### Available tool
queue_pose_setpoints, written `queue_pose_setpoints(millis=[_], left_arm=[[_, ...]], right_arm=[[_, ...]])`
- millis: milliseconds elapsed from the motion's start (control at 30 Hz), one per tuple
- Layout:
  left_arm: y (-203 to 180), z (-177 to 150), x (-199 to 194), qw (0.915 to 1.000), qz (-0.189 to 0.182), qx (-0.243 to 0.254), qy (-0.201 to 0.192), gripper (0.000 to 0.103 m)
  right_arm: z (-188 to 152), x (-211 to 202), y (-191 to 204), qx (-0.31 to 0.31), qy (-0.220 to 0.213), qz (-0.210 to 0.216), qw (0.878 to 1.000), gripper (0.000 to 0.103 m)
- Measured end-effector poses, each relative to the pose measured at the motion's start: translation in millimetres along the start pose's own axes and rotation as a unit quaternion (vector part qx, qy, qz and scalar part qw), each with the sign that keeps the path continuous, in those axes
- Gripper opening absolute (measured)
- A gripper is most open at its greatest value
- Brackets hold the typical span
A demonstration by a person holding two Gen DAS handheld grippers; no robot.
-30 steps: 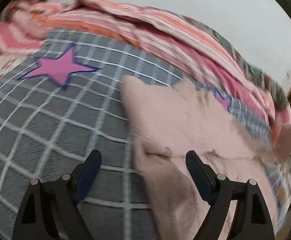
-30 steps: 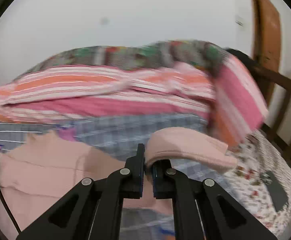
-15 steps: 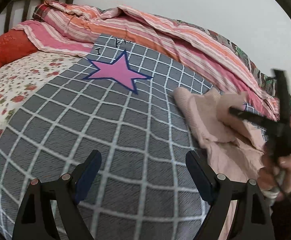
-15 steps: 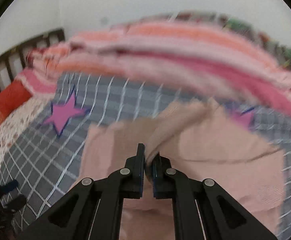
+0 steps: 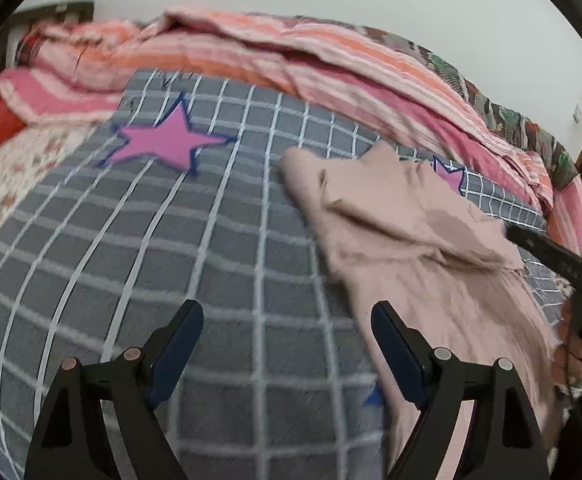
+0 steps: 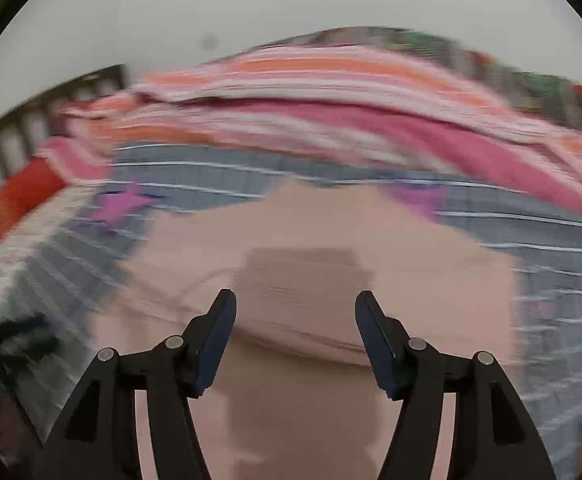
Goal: Fold small clothes
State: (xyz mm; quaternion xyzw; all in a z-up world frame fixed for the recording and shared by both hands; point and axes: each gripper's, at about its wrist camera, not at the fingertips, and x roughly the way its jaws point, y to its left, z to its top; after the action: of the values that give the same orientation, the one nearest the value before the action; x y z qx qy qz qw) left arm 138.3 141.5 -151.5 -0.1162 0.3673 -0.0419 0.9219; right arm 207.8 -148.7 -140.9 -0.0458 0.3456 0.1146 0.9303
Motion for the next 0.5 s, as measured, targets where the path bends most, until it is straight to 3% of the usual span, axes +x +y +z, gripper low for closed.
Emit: queue_pose_setpoints(millis=[133, 233, 333, 433, 500], left_arm=[[-21, 31, 24, 0.9999, 0.002, -0.006, -0.012, 0.084], [-31, 54, 47, 0.9997, 0.012, -0.014, -0.017, 0.084], [-33, 67, 78, 0.9993, 0.025, -0.029, 0.003, 0.082], [-31, 59, 100, 0.9974, 0.057, -0.023, 0.039, 0.077], [-28, 48, 99, 0.9977, 0.051, -0.024, 0.037, 0.077]], right_arm=[[-17, 0, -81, 0.068, 0.017, -0.077, 0.995, 0.061], [-26, 13, -120, 0.12, 0.043, -0.089, 0.988, 0.061], [-35, 37, -132, 0.153, 0.09, -0.09, 0.98, 0.061], [-44, 41, -134, 0.165, 0.08, -0.098, 0.978, 0.061], [-45, 41, -132, 0.16, 0.079, -0.104, 0.978, 0.062]])
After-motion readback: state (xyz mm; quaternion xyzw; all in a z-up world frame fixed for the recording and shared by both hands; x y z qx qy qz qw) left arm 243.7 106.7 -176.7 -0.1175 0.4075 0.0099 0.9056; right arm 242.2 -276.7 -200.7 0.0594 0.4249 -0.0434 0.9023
